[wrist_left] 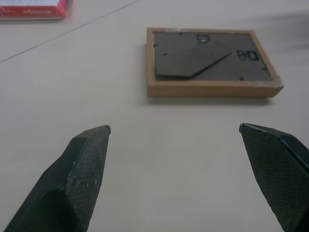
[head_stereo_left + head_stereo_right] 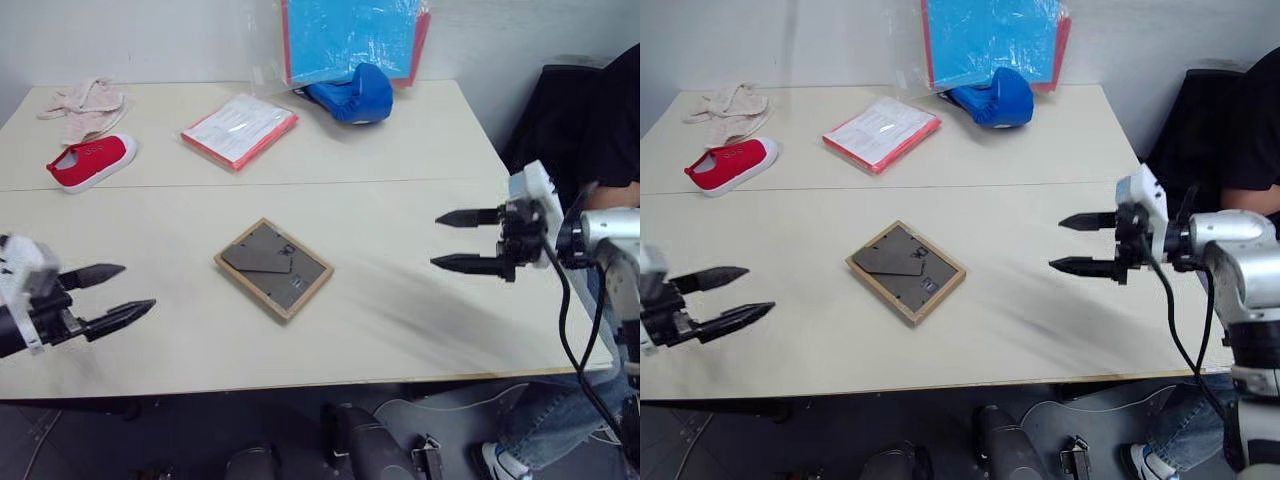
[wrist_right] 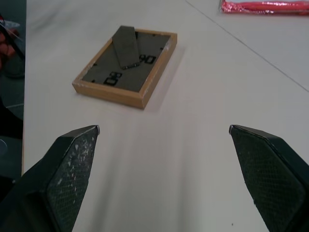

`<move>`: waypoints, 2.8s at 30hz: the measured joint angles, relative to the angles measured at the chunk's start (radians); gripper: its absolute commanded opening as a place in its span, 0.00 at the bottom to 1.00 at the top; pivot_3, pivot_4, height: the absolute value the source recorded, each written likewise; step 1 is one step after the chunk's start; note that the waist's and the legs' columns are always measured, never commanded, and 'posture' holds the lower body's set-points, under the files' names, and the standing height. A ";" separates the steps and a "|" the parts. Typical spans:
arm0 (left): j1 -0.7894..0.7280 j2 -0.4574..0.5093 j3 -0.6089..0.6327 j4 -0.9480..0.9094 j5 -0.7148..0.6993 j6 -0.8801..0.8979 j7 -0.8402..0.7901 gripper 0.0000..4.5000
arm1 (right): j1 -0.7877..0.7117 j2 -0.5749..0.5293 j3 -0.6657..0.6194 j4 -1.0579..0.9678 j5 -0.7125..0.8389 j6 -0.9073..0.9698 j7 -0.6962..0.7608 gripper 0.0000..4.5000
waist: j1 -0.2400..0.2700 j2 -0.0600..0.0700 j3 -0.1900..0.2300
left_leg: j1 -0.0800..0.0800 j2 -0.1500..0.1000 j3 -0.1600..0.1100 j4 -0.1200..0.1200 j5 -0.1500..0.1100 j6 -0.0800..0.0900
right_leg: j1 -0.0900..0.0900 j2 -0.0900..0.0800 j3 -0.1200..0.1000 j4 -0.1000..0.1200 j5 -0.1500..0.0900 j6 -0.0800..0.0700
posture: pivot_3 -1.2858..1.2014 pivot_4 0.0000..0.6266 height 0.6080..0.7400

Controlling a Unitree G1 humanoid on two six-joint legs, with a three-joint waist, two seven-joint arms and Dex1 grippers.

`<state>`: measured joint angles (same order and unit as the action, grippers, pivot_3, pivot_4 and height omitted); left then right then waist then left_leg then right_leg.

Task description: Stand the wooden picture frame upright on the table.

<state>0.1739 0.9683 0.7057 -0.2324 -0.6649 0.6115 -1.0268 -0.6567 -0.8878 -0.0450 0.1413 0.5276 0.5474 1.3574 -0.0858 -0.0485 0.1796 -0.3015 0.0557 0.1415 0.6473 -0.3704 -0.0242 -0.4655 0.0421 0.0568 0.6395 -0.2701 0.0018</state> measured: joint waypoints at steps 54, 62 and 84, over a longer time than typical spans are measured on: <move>-0.813 -0.060 -0.782 0.645 0.327 0.279 -0.347 0.50 | -0.113 0.425 0.358 0.153 -0.521 -0.350 -0.127 0.00 | -0.038 0.000 0.000 | -0.018 0.001 0.003 0.021 0.003 -0.006 | -0.019 0.000 0.002 0.024 0.001 -0.002 | 0.52 0.24 1.00; -0.828 -0.137 -0.744 0.544 0.210 0.656 -0.223 1.00 | -0.097 0.454 0.401 0.141 -0.567 -0.392 -0.189 0.00 | -0.023 0.000 -0.001 | -0.018 0.000 0.003 0.022 0.003 -0.006 | -0.018 -0.001 0.002 0.024 0.001 -0.002 | 0.52 0.24 1.00; -0.871 -0.379 -0.681 0.472 0.096 0.785 0.024 0.30 | -0.049 0.457 0.421 0.088 -0.557 -0.374 -0.207 0.08 | 0.010 0.006 -0.006 | -0.018 -0.001 0.001 0.030 0.002 -0.004 | -0.015 -0.002 0.001 0.025 0.002 0.000 | 0.52 0.24 1.00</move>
<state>-0.6967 0.5891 0.0251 0.2397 -0.5684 1.3961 -1.0032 -0.7061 -0.4311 0.3756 0.2290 -0.0297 0.1729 1.1505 -0.0755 -0.0425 0.1739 -0.3193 0.0544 0.1422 0.6774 -0.3689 -0.0284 -0.4804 0.0403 0.0579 0.6644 -0.2679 0.0022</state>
